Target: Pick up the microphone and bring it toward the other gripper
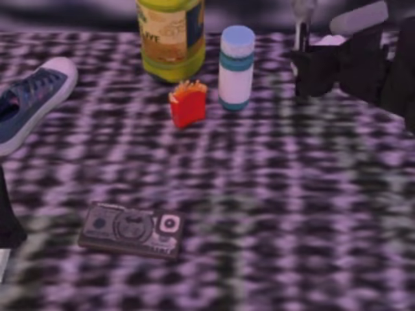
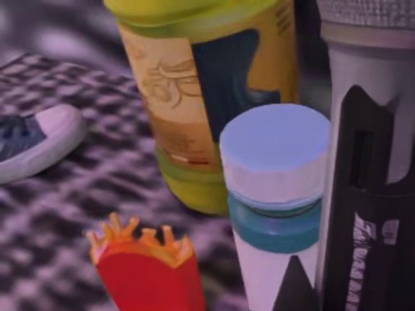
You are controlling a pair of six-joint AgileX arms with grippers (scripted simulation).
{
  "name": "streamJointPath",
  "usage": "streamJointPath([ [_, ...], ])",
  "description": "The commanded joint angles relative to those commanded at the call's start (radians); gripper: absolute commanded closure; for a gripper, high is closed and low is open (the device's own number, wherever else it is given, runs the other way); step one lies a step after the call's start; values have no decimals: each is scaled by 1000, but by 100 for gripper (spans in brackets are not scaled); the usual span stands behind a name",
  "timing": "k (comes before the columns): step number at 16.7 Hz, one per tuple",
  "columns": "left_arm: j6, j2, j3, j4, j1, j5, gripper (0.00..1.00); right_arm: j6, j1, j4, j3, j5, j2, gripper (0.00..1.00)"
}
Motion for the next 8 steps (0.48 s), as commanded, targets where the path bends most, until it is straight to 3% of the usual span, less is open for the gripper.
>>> streamJointPath([
  [4, 0, 0, 0, 0, 0, 0, 0, -46, -5, 211, -65, -85, -83, 100],
  [8, 0, 0, 0, 0, 0, 0, 0, -59, -7, 257, -79, -106, -108, 100],
])
